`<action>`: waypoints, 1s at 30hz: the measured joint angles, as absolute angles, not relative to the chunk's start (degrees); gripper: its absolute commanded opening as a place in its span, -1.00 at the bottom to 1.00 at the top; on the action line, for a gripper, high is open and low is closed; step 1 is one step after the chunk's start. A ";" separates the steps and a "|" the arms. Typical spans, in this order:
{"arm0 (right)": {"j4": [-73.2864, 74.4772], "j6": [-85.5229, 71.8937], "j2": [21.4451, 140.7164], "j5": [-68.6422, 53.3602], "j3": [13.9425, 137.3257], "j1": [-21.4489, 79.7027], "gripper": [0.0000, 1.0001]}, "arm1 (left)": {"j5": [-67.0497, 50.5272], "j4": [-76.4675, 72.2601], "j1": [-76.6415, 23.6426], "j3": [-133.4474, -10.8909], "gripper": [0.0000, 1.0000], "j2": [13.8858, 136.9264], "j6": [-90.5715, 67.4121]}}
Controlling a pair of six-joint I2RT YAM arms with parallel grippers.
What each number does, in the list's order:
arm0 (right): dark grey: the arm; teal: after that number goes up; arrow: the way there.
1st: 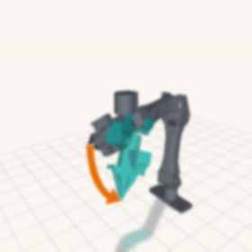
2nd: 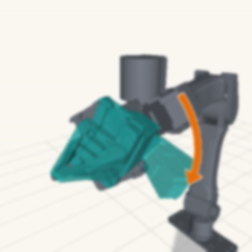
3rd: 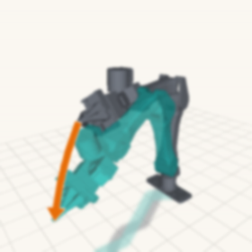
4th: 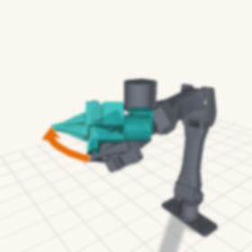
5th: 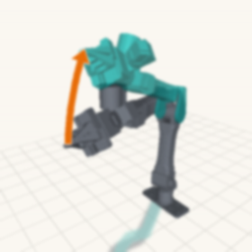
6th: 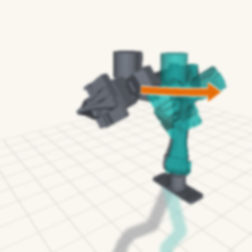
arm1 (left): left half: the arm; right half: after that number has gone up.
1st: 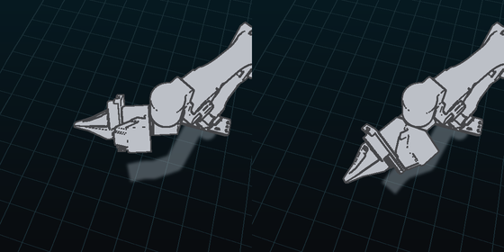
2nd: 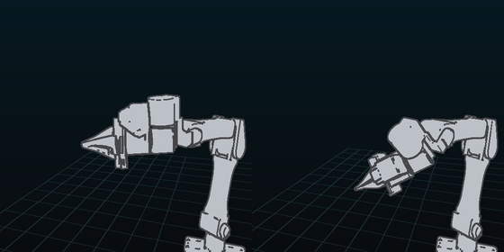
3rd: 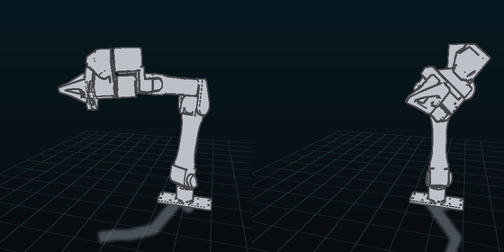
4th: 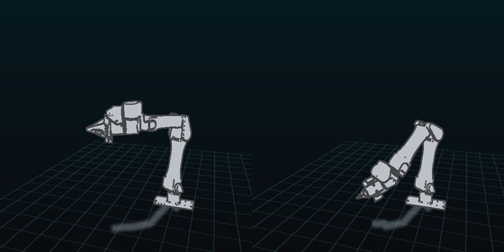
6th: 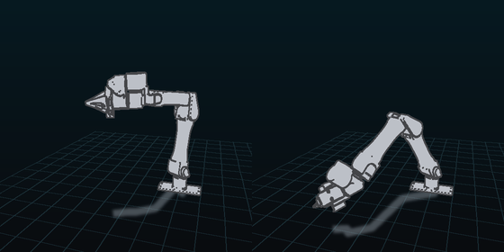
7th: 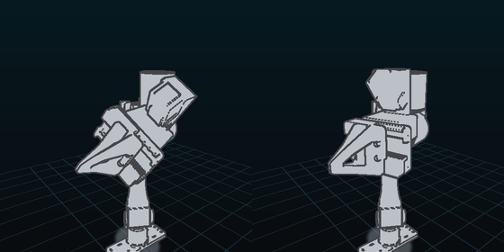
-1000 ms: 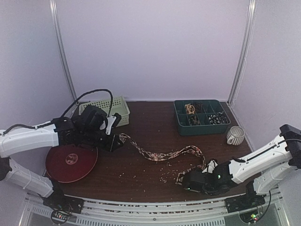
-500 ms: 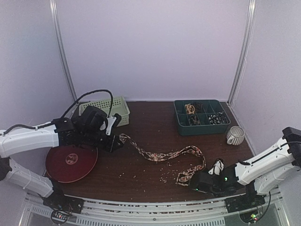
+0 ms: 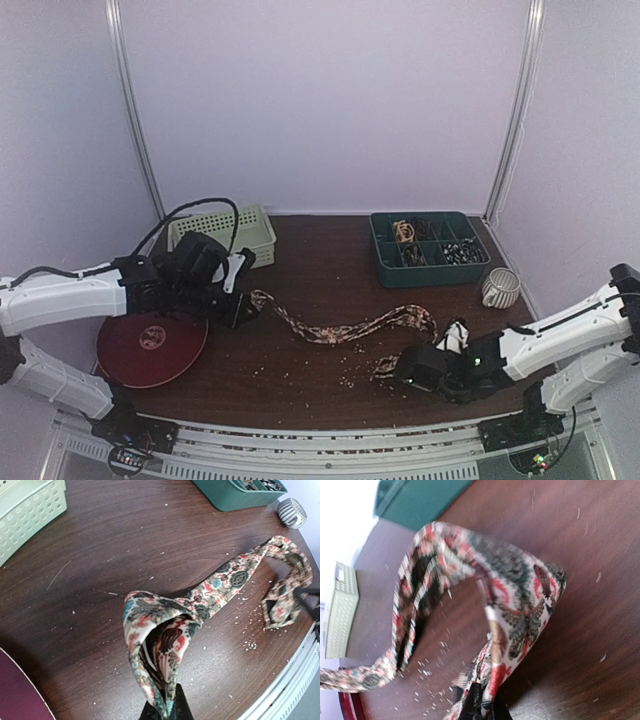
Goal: Roll the ties
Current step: Pick up the tie from the center of the board.
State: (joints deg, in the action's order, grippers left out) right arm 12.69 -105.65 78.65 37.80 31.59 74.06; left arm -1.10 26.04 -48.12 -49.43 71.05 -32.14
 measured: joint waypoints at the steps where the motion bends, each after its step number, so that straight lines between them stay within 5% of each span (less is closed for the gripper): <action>1: 15.79 -104.44 76.03 38.65 32.12 73.54 -1.00 | -1.13 26.09 -47.70 -49.06 -1.00 70.94 -32.29; 11: 38.50 -83.88 53.25 40.40 43.81 72.77 -1.00 | -5.63 26.89 -40.29 -43.62 -1.00 69.95 -32.05; 19: 59.59 -84.88 38.26 39.81 50.94 72.77 -1.00 | -5.37 31.88 -38.74 -43.53 -1.00 71.48 -31.90; 30: 74.54 -87.83 41.17 44.29 59.81 71.48 -1.00 | -5.80 35.62 -38.65 -41.39 -1.00 71.66 -34.61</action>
